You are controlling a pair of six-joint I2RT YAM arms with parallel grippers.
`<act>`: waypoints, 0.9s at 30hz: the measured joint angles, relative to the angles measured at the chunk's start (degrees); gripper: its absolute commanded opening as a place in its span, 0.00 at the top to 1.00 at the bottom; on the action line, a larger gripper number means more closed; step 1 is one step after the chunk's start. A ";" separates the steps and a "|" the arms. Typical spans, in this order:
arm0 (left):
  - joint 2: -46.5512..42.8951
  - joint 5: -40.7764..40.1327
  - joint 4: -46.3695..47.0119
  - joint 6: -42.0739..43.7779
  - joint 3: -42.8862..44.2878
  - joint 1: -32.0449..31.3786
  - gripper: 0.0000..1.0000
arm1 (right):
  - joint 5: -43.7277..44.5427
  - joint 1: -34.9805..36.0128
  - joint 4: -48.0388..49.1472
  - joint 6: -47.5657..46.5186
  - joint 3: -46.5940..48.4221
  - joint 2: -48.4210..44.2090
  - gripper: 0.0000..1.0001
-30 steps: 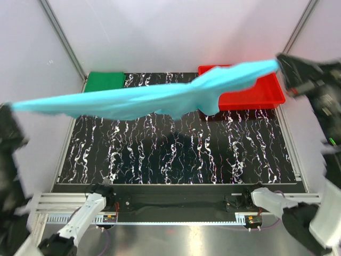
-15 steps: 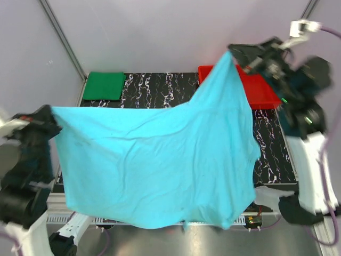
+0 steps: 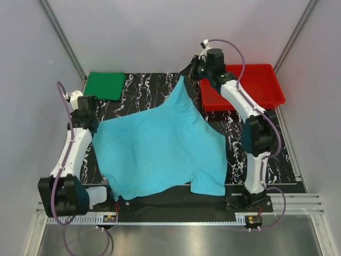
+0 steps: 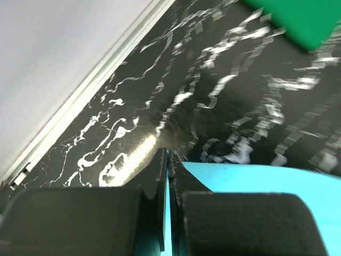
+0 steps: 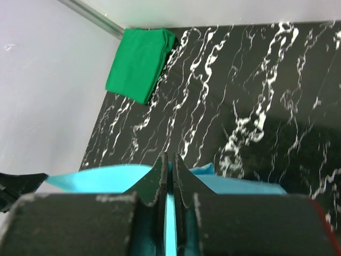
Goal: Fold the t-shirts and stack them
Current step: Flatten the tshirt out
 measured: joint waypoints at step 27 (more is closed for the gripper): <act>13.84 19.45 2.40 -4.22 25.49 8.94 1.00 | 4.66 -1.66 -10.23 -3.85 27.12 10.08 1.00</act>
